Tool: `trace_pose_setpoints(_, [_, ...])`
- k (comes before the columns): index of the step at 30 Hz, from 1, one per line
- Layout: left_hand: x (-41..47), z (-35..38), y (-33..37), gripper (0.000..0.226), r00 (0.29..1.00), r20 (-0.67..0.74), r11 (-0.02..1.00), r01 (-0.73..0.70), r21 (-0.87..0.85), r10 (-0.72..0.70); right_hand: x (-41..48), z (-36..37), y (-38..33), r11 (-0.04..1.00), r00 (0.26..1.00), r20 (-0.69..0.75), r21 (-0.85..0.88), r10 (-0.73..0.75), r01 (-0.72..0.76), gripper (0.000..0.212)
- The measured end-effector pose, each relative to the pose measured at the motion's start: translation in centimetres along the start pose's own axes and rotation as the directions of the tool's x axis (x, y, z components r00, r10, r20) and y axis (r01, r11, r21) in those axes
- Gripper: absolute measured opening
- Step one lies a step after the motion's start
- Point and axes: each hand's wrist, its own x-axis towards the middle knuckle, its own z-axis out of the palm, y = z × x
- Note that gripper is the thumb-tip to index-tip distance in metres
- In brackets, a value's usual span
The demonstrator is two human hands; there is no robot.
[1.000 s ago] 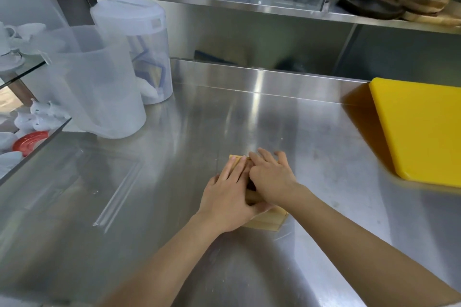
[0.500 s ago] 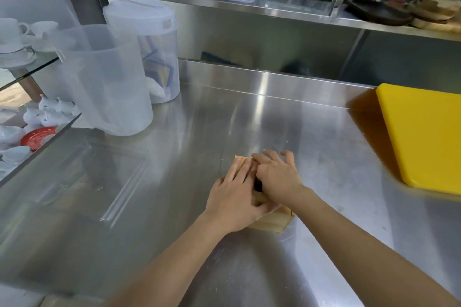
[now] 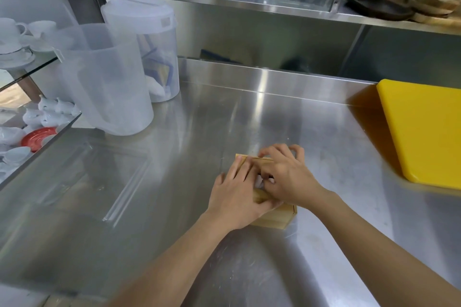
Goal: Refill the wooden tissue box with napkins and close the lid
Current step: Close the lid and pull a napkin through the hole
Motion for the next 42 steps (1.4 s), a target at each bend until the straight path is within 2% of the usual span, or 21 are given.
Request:
trace_pose_setpoints(4, [0.6, -0.4, -0.4, 0.079, 0.995, 0.096, 0.999, -0.003, -0.045, 0.007, -0.5, -0.4, 0.6, 0.993, 1.0, 0.008, 0.117, -0.03, 0.029, 0.007])
trace_pose_setpoints(8, [2.0, -2.0, -1.1, 0.036, 0.992, 0.108, 0.976, -0.038, -0.214, 0.062, -0.7, -0.4, 0.9, 0.962, 0.995, 0.083, 0.271, -0.053, 0.028, 0.014])
trace_pose_setpoints(11, [2.8, -2.7, -1.5, 0.024, 0.977, 0.174, 0.965, -0.076, -0.25, 0.122, -0.8, 0.0, 1.2, 0.95, 0.992, 0.118, 0.313, -0.054, 0.014, 0.019])
trace_pose_setpoints(13, [3.1, -3.2, -1.6, 0.014, 0.967, 0.196, 0.959, -0.106, -0.264, 0.161, -0.8, 0.0, 1.4, 0.926, 0.989, 0.147, 0.376, -0.03, -0.028, 0.013])
trace_pose_setpoints(16, [3.2, -4.0, -1.9, 0.03, 0.95, 0.242, 0.946, -0.123, -0.299, 0.2, -0.7, -0.7, 1.9, 0.912, 0.962, 0.274, 0.394, 0.004, -0.116, 0.015])
trace_pose_setpoints(19, [3.1, -4.4, -2.4, 0.026, 0.957, 0.252, 0.937, -0.053, -0.346, 0.147, -0.8, -1.3, 2.6, 0.942, 0.935, 0.35, 0.294, 0.053, -0.163, 0.011])
trace_pose_setpoints(21, [3.2, -4.5, -2.3, 0.024, 0.959, 0.247, 0.927, -0.035, -0.372, 0.136, -1.0, -1.4, 2.9, 0.929, 0.937, 0.341, 0.316, 0.08, -0.194, 0.01])
trace_pose_setpoints(23, [3.3, -4.7, -2.1, 0.021, 0.965, 0.224, 0.915, -0.039, -0.401, 0.139, -1.2, -1.3, 2.9, 0.865, 0.936, 0.33, 0.428, 0.12, -0.262, 0.011])
trace_pose_setpoints(26, [3.4, -4.8, -2.2, 0.012, 0.977, 0.178, 0.88, -0.022, -0.475, 0.12, -1.6, -1.1, 2.7, 0.708, 0.934, 0.304, 0.617, 0.189, -0.344, 0.018])
trace_pose_setpoints(29, [3.2, -4.5, -2.3, 0.014, 0.987, 0.123, 0.831, -0.02, -0.556, 0.106, -1.9, -0.8, 2.7, 0.618, 0.928, 0.307, 0.693, 0.213, -0.371, 0.027])
trace_pose_setpoints(35, [3.1, -3.9, -2.7, 0.016, 0.996, 0.066, 0.739, -0.004, -0.673, 0.066, -2.5, -0.1, 3.0, 0.453, 0.925, 0.272, 0.812, 0.263, -0.368, 0.024])
trace_pose_setpoints(36, [3.1, -3.9, -2.7, 0.016, 0.997, 0.052, 0.714, -0.004, -0.7, 0.056, -2.5, -0.1, 3.0, 0.462, 0.93, 0.266, 0.811, 0.253, -0.358, 0.02])
trace_pose_setpoints(38, [3.1, -3.8, -2.9, 0.015, 0.999, 0.028, 0.685, -0.008, -0.729, 0.042, -2.5, 0.0, 3.3, 0.563, 0.931, 0.291, 0.741, 0.222, -0.366, 0.009])
trace_pose_setpoints(40, [3.1, -3.7, -3.3, 0.013, 0.998, 0.04, 0.682, -0.005, -0.731, 0.051, -2.3, 0.1, 3.7, 0.645, 0.922, 0.328, 0.663, 0.207, -0.38, 0.013])
trace_pose_setpoints(42, [3.1, -3.5, -3.4, 0.011, 0.995, 0.075, 0.683, 0.007, -0.731, 0.07, -2.3, -0.1, 3.8, 0.606, 0.912, 0.35, 0.685, 0.214, -0.405, 0.014])
